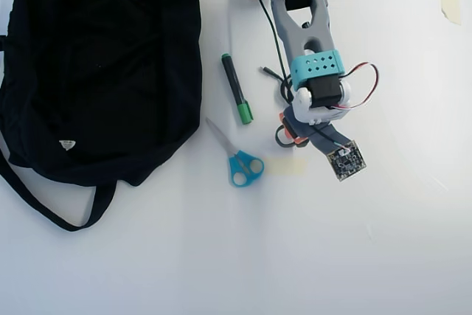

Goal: Put the bike light into the black bag

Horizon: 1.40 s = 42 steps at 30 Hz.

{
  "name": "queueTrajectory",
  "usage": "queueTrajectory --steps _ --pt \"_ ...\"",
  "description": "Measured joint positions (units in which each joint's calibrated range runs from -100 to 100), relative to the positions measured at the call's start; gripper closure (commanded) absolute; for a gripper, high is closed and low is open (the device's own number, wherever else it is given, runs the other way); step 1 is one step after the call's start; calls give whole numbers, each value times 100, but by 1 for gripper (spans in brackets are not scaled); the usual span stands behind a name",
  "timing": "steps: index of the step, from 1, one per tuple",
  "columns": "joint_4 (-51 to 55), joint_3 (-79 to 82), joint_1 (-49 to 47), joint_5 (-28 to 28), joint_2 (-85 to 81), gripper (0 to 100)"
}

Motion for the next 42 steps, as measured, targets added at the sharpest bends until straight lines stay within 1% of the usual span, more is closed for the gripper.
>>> queueTrajectory --steps 7,12,22,28,34,42 --pt "670 -873 0 -10 0 98" --pt "713 -1022 0 -117 0 98" --pt "730 -951 22 -132 -42 98" --pt "730 -236 118 -117 -614 98" --pt "730 833 323 -93 -1586 98" --pt "730 2736 779 230 -3097 98"
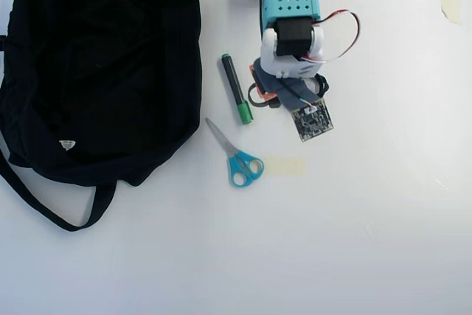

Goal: Put the bike light into the black bag

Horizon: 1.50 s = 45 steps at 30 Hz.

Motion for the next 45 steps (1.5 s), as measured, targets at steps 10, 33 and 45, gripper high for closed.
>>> queueTrajectory --steps 10,33,45 --pt "0 2083 720 303 -2183 98" --pt "-1280 2775 4217 -503 -3628 98" --pt "-3993 2186 5518 -1016 -1029 97"
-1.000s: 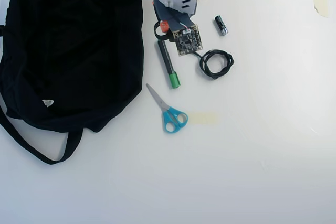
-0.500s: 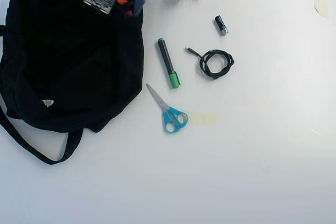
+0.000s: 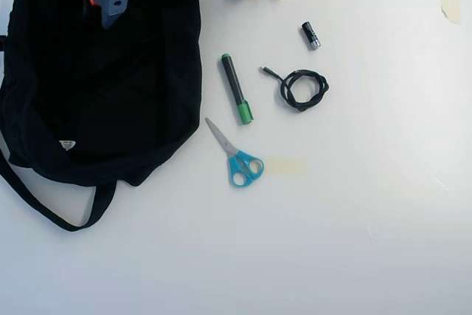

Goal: Put the bike light into the black bag

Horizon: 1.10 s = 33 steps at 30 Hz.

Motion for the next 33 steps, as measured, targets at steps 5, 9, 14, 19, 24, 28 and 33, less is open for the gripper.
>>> queueTrajectory --steps 5,9,14,19,24,28,33 --pt "0 -39 -29 -54 307 85" --pt "550 -47 -294 -122 307 84" --pt "2095 -818 -992 -479 -232 98" --pt "3255 -1046 -2792 -1519 -1212 98" --pt "3615 -967 -4651 -1563 -1237 98" --pt "3590 -503 -5393 -1563 -1652 98" --pt "3332 432 -5555 -1197 -2640 98"
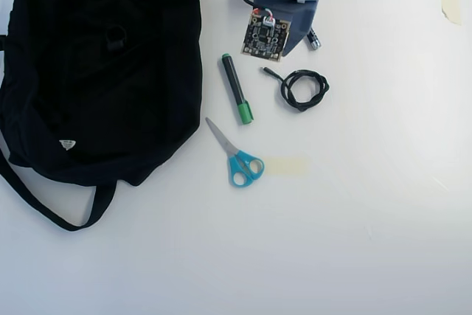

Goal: Put the bike light into the black bag

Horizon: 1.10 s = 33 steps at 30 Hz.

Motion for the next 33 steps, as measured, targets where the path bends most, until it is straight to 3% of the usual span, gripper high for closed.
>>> queueTrajectory --steps 5,15,33 --pt "-867 1651 29 449 -1445 98" --pt "-2190 5157 -44 523 -4126 98" --pt "-2181 8506 22 1026 -7796 98"
